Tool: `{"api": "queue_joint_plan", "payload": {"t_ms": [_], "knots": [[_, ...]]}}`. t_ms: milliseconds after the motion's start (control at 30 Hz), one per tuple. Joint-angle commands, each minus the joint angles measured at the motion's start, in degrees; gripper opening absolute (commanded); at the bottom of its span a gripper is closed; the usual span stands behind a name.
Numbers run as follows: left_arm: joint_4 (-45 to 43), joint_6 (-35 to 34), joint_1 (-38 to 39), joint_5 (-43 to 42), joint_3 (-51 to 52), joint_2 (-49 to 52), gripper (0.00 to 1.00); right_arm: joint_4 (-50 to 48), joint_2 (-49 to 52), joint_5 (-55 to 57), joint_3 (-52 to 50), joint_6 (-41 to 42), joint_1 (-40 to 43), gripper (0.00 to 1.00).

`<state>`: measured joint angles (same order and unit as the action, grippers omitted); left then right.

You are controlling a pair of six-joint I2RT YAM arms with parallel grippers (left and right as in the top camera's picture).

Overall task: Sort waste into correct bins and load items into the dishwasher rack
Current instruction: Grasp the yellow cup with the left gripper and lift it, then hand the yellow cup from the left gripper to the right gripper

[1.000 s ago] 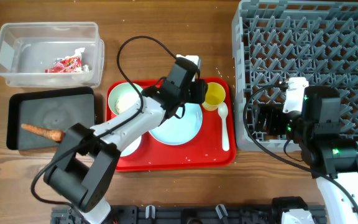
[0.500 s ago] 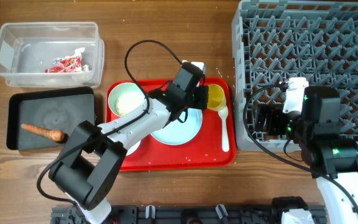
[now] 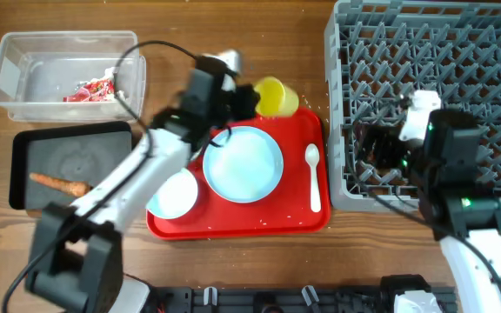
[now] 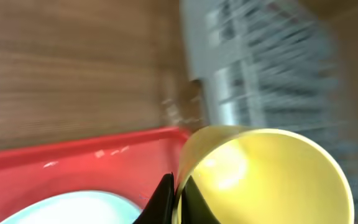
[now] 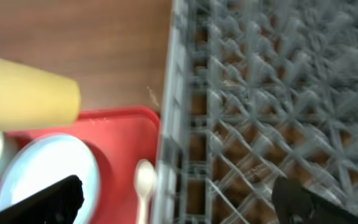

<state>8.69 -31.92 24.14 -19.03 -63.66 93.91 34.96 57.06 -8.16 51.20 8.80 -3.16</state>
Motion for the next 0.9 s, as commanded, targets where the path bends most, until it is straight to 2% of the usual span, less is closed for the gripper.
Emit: {"api": "queue_joint_plan", "payload": {"t_ms": [0,100,267,500,800,867], "knots": [[-0.66,-5.01,-4.55,-23.28,-0.48,-1.11,0.04,-5.53,5.9,-20.15,1.03,-4.5,0.15,1.0],[-0.52,-4.98,-5.81,-32.68,-0.48,-1.11,0.04,-10.25,10.49,-34.1,1.03,-7.56,0.13,1.0],[-0.55,-5.01,-5.9,-35.52,-0.48,-1.11,0.04,-18.8,16.17,-49.79,1.03,-8.81,0.13,1.0],[-0.59,-5.05,-5.9,-40.13,-0.48,-1.11,0.04,-22.4,19.8,-50.88,1.03,-8.98,0.13,1.0],[-1.88,-11.02,-5.9,-40.79,-0.48,-1.11,0.04,-24.11,20.37,-67.04,1.03,-17.92,0.13,1.0],[-3.63,-13.57,-5.9,-40.81,-0.48,-1.11,0.04,-24.94,20.37,-68.54,1.03,-17.81,0.13,1.0]]}}
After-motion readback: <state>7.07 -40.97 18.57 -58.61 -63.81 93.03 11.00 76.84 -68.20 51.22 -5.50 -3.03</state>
